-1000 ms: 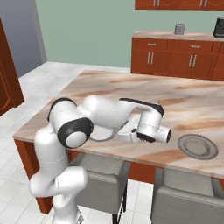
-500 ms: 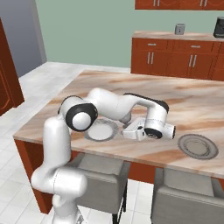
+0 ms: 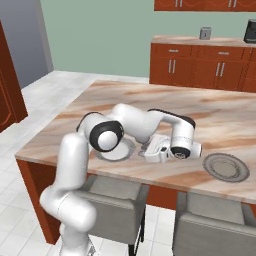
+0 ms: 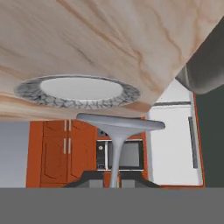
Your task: Retrieve the wine glasses from the counter and place one next to each plate.
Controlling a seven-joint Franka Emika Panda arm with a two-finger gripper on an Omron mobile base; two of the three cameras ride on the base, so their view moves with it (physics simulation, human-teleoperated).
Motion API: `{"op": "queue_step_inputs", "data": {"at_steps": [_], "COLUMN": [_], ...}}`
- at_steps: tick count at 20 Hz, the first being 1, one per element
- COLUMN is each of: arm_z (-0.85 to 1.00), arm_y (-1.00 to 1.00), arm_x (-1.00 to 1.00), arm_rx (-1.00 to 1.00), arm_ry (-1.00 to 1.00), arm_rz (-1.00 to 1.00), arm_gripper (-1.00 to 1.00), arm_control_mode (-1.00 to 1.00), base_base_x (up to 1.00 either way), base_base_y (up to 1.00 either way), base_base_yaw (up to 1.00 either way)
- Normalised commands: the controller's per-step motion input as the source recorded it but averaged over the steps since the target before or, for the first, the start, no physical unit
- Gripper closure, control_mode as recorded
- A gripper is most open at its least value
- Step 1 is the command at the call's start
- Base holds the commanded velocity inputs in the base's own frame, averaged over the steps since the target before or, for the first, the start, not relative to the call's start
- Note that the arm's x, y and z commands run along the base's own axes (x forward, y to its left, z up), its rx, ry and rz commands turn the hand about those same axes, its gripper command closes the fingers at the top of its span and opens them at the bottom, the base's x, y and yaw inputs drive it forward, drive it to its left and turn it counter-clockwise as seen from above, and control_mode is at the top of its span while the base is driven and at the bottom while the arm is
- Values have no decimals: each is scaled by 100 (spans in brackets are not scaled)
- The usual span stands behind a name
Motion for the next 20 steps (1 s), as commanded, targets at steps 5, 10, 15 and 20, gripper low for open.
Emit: {"op": "queue_step_inputs", "data": {"at_steps": [5,10,15,20], "arm_z": [-17,-11,-8,-20], "arm_y": [27,2,4,6], "arm_x": [4,22,33,33], "arm_rx": [-13,-3,1,3], "arm_ry": [-17,-5,0,0], "arm_rz": [3,0,0,0], "arm_gripper": [100,100,100,100], "arm_control_mode": [-100,-100,-100,-100], "base_base_x": [0,0,0,0], "base_base_y": [0,0,0,0], "base_base_yaw": [0,0,0,0]}}
